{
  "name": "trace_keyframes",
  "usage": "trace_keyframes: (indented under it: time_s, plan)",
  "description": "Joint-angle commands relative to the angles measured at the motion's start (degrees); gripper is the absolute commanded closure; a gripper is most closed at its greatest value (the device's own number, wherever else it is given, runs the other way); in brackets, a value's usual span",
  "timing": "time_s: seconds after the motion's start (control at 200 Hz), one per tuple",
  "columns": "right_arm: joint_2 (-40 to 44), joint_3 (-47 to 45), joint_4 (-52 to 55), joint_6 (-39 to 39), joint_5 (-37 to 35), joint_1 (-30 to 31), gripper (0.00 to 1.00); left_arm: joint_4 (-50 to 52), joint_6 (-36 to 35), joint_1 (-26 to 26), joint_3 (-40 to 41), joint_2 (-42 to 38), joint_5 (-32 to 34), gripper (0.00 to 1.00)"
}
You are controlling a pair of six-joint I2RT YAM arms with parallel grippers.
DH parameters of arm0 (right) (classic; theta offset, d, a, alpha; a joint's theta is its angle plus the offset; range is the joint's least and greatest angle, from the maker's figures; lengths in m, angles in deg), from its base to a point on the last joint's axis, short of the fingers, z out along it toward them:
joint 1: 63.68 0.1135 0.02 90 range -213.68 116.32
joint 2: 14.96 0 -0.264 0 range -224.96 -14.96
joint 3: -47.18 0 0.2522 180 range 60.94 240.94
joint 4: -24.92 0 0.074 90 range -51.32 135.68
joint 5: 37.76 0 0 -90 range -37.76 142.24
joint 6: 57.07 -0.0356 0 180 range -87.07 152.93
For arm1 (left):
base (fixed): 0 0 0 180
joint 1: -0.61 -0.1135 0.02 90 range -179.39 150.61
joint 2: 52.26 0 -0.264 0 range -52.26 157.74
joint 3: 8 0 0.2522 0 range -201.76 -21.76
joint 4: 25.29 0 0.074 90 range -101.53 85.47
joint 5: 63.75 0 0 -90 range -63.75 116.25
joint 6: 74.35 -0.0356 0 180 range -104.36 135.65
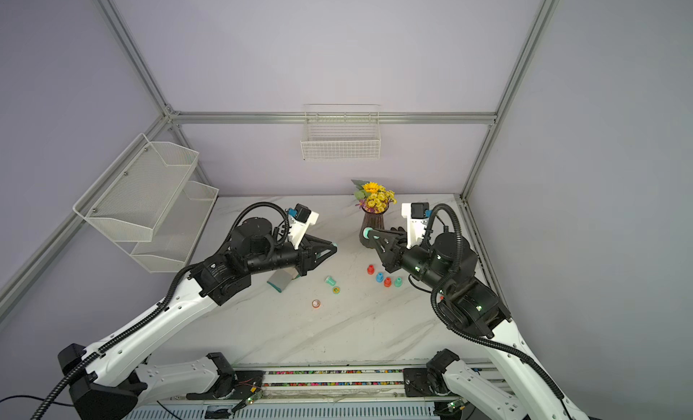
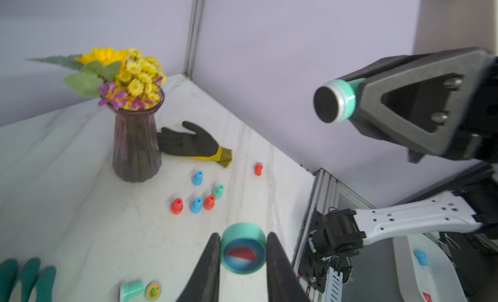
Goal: Close the stamp cap
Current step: Pick up the cover from the center of the board, then close the cover of the stamp.
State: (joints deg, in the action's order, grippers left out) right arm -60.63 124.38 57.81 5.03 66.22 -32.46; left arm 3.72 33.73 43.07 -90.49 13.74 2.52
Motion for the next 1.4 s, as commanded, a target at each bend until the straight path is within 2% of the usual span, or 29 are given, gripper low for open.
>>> trace_keyframes:
  time_s: [0.0, 0.165, 0.27, 0.54, 0.935, 1.395]
  plan:
    - [2.12, -1.90, -12.26, -1.48, 4.55, -0.20, 1.00, -17.25, -0.99, 0.17, 1.89, -2.34, -11.29, 0.79]
    - [2.30, -2.95, -22.56, -5.42, 11.52, -0.24, 1.00, -31.37, 2.07, 0.15, 3.73, -4.28, -17.58, 0.79]
    - [1.70, -4.11, -31.18, -10.07, 16.01, -0.15, 1.00, -38.74, 5.41, 0.16, 4.12, -4.21, -19.42, 0.79]
    - [-2.99, -6.43, -48.27, -22.05, 25.14, -0.15, 1.00, -50.41, 11.78, 0.14, 4.08, -2.64, -21.95, 0.78]
    - [-6.79, -8.53, -62.66, -33.19, 29.59, 0.24, 1.00, -51.38, 13.46, 0.17, 3.41, -1.09, -22.00, 0.78]
    - [-8.21, -8.86, -57.09, -29.86, 30.56, 2.78, 1.00, -51.63, 14.43, 0.17, 2.35, 0.01, -22.64, 0.78]
